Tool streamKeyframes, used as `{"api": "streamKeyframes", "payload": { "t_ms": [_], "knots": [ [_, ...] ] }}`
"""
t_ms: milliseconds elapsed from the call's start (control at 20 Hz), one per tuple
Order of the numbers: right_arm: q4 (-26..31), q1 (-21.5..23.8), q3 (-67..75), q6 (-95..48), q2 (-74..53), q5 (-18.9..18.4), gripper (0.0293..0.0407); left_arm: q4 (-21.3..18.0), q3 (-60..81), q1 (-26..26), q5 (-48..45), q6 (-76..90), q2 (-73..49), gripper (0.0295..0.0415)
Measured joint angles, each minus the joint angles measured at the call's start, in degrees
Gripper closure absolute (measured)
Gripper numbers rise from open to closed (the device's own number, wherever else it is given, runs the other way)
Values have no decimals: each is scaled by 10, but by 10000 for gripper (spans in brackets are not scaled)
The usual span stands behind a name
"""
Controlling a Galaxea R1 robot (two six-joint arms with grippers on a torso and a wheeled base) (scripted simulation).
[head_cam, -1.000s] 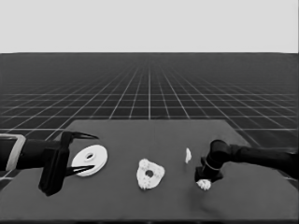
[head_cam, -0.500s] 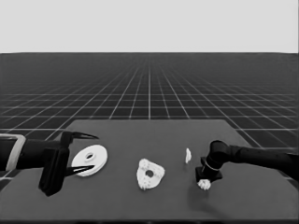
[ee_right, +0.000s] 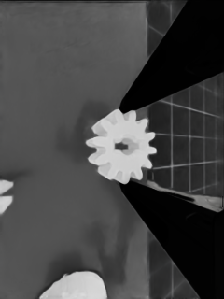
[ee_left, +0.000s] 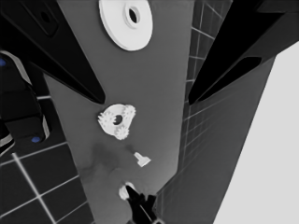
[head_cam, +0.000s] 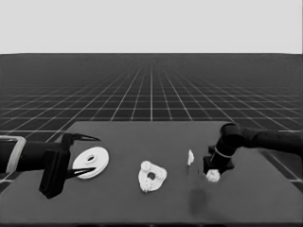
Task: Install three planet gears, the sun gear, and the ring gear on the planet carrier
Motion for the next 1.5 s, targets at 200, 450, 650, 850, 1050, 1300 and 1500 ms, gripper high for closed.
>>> {"api": "streamKeyframes", "payload": {
  "t_ms": [200, 450, 650, 850, 1050, 1300, 1500],
  "knots": [
    [5, 5, 1, 0, 0, -2, 390, 0, 0, 0, 0, 0, 0, 326],
    [10, 16, -238, 186, 425, -37, 391, 0, 0, 0, 0, 0, 0, 326],
    [11, 16, -290, 167, 459, -34, 391, 0, 0, 0, 0, 0, 0, 326],
    [-48, -44, -324, 144, 468, -23, 391, 0, 0, 0, 0, 0, 0, 326],
    [-61, -57, -334, 138, 470, -19, 391, 0, 0, 0, 0, 0, 0, 326],
    [-62, -64, -336, 143, 470, -19, 391, 0, 0, 0, 0, 0, 0, 326],
    [-62, -64, -336, 165, 470, -19, 391, 0, 0, 0, 0, 0, 0, 326]
  ]
}}
